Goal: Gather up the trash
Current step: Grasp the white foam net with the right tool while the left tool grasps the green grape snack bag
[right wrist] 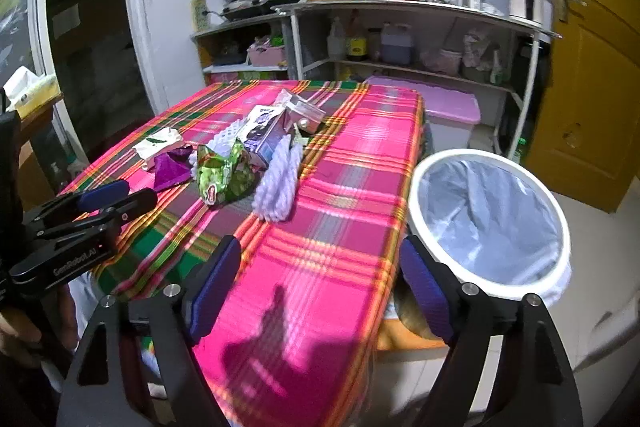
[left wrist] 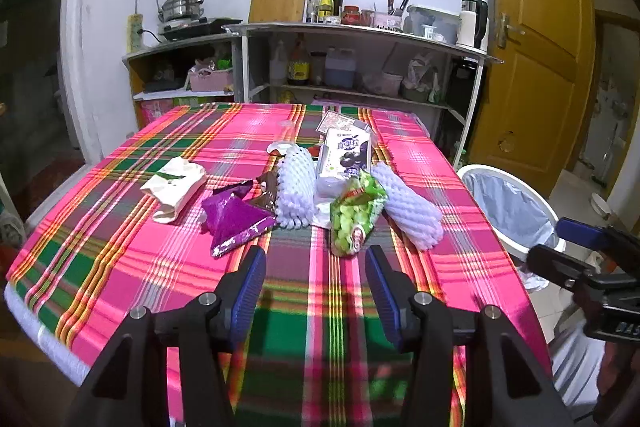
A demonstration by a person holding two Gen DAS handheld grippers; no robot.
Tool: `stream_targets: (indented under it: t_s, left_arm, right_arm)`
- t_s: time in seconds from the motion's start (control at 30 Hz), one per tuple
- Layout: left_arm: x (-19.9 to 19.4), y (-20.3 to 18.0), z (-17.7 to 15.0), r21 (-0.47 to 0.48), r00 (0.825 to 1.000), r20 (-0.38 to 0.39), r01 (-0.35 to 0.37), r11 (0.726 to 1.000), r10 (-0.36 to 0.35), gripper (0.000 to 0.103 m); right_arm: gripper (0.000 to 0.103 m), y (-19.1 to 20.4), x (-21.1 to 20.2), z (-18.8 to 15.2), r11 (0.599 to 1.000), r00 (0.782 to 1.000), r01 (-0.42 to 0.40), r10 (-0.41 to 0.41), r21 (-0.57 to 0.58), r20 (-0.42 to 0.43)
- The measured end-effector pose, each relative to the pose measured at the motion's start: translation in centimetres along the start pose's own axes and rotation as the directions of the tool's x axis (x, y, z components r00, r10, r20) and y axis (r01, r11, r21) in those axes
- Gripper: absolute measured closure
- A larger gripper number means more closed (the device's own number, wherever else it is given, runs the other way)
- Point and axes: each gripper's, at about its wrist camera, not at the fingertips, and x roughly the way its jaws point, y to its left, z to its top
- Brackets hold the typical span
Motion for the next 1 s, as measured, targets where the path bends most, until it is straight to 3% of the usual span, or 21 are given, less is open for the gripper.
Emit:
stream_targets:
  t_s: [0.23,0.53,0.67,0.8,1.0]
  left_arm:
    - [2.4,0.5,1.2,0.000,0.997,-0.032,0.067,0.998,-0.067,0.052]
    - [4.3,1.8,1.7,-0.028,0.994,-0.049,0.095,0.995,-0.096,0.048]
    - [5.3,2.0,1.9,-0.038,0.990,-0.062,0.121,0.992,-0.123,0.048]
    - [6.2,1.6,2.1,-0.037,0.986,-0.072,0.145,0.989,-0.147,0.047]
    - [7.2,0.5,2.5,-0.018,0.979,-0.092,0.179,0.984,-0.179,0.047]
  right_arm:
    - [0.031,1.0,4.8,2.1,0.998,0.996,-0.063,0.062,-0.011,-0.071]
    - [0.044,1.4,9.2,3.9,0.993,0.984,-0.118,0.117,0.006,-0.132]
    - [0.068,1.3,10.7,4.0,0.989,0.973,-0.146,0.148,0.028,-0.174]
    - [0.078,1.0,10.7,4.0,0.986,0.972,-0.159,0.164,0.043,-0.170]
    - [0.080,0.2,9.5,3.5,0.984,0.972,-0.165,0.174,0.069,-0.159]
